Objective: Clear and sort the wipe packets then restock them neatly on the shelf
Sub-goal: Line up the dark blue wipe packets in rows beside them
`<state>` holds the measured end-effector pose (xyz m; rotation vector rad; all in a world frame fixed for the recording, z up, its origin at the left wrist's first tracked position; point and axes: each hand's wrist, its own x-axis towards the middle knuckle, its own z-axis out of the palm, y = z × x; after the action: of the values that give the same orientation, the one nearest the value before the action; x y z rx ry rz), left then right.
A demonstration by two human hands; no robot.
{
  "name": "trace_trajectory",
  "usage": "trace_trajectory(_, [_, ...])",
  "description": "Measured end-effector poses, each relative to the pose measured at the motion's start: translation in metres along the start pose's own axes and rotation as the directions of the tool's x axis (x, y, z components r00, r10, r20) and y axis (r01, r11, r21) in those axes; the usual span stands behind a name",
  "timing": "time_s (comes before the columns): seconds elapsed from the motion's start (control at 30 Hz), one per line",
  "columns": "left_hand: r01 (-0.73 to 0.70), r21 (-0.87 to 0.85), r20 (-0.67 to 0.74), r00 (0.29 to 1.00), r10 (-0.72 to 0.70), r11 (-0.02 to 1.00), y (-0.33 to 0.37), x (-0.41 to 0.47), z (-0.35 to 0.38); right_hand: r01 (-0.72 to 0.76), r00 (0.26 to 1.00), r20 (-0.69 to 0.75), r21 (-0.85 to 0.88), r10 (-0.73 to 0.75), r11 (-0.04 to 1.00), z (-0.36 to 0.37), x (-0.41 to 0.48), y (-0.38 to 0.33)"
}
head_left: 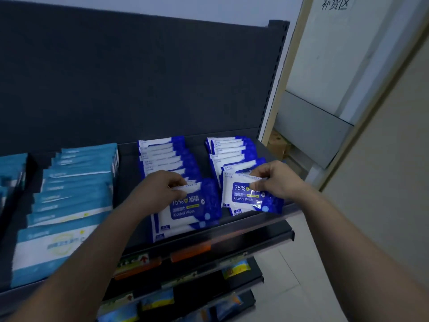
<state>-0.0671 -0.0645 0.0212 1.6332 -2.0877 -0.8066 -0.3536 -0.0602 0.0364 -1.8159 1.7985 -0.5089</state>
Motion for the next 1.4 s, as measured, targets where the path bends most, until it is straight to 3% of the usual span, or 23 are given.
trace_trajectory(0.13, [0.009,0.084,0.014,1.000,-0.011,0.996,0.003,0.007,0.003,0.057,0.990,0.132,-0.089,-0.045,0.994,-0.003,0.023,0.012])
trace_trajectory(0.27, [0.014,0.188,0.014,1.000,-0.016,0.982,0.007,0.000,0.005,0.228,0.958,0.233,-0.258,-0.169,0.939,-0.010,0.042,0.010])
trace_trajectory(0.43, [0.032,0.410,-0.078,0.997,0.000,0.911,0.006,-0.016,0.022,0.389,0.918,0.224,-0.352,-0.326,0.851,-0.007,0.051,0.016])
trace_trajectory(0.53, [0.083,0.409,-0.123,0.992,-0.035,0.909,0.011,-0.024,0.030,0.468,0.876,0.295,-0.331,-0.381,0.819,-0.007,0.051,0.024])
trace_trajectory(0.67, [0.144,0.402,-0.188,0.979,-0.072,0.904,0.017,-0.034,0.043,0.536,0.837,0.386,-0.428,-0.389,0.728,-0.008,0.050,0.027])
trace_trajectory(0.83, [0.199,0.418,-0.274,0.958,-0.086,0.886,0.018,-0.031,0.050,0.510,0.860,0.307,-0.548,-0.408,0.663,-0.014,0.054,0.026])
trace_trajectory(1.0, [0.172,0.386,-0.236,0.968,-0.083,0.907,0.021,-0.027,0.049,0.499,0.866,0.317,-0.484,-0.388,0.719,-0.011,0.046,0.033])
trace_trajectory(1.17, [0.208,0.375,-0.211,0.968,-0.135,0.903,0.019,-0.035,0.051,0.420,0.908,0.240,-0.547,-0.345,0.725,-0.007,0.038,0.026])
trace_trajectory(1.3, [0.272,0.331,-0.150,0.961,-0.234,0.903,0.011,-0.041,0.044,0.513,0.858,0.161,-0.229,-0.488,0.827,0.013,0.026,-0.003])
trace_trajectory(1.4, [0.281,0.208,-0.017,0.959,-0.284,0.937,0.006,-0.045,0.038,0.521,0.824,0.305,-0.076,-0.478,0.850,0.047,0.016,-0.026])
